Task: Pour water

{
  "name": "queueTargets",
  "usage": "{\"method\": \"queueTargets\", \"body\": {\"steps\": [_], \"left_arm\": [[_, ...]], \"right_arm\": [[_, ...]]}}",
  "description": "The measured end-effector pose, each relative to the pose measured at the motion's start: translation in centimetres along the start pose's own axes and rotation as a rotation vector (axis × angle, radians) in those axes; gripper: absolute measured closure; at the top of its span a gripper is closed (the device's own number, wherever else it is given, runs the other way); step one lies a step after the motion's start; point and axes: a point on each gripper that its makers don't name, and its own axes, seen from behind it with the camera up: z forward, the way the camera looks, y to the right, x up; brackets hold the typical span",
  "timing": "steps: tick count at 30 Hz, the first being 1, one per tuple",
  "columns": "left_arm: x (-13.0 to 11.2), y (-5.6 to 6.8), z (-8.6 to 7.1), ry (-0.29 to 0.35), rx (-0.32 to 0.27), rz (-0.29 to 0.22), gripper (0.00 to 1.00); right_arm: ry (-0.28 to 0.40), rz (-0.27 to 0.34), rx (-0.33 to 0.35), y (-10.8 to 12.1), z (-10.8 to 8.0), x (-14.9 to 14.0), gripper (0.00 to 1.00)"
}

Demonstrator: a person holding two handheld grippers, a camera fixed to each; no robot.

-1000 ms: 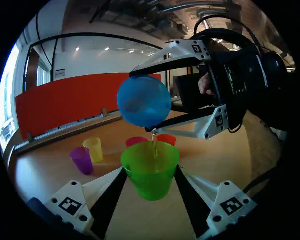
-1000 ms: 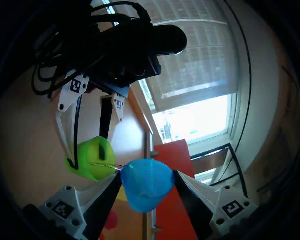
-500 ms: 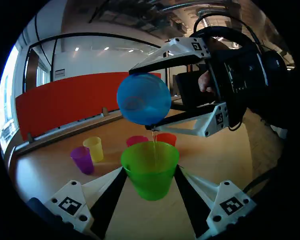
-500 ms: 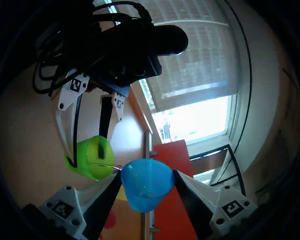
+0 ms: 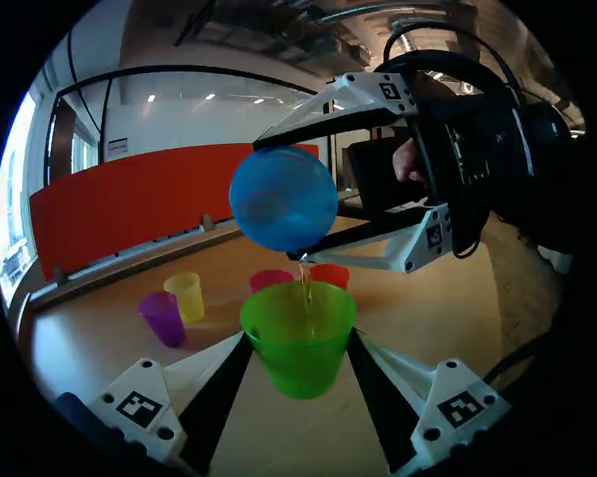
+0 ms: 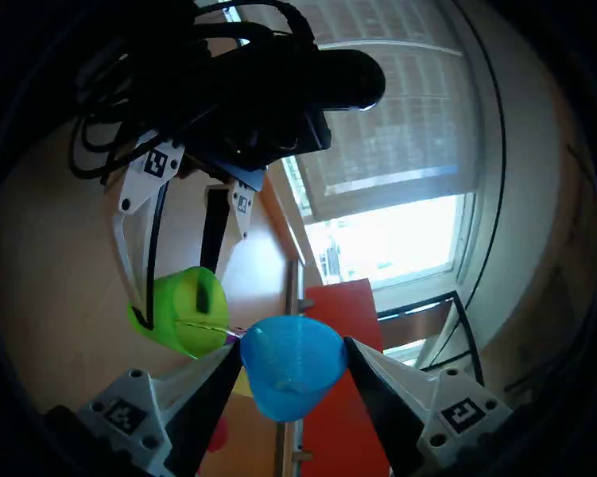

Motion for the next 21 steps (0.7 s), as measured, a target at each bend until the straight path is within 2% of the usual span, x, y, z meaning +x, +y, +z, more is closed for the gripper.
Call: {"method": "queueTargets", "body": {"steps": [21], "left_arm": [[0.02,0.12,0.04,0.0,-0.002,-0.002,0.17]], "right_arm": [[-0.006,-0.05,-0.003,0.11,-0.01,-0.03,0.06]]}}
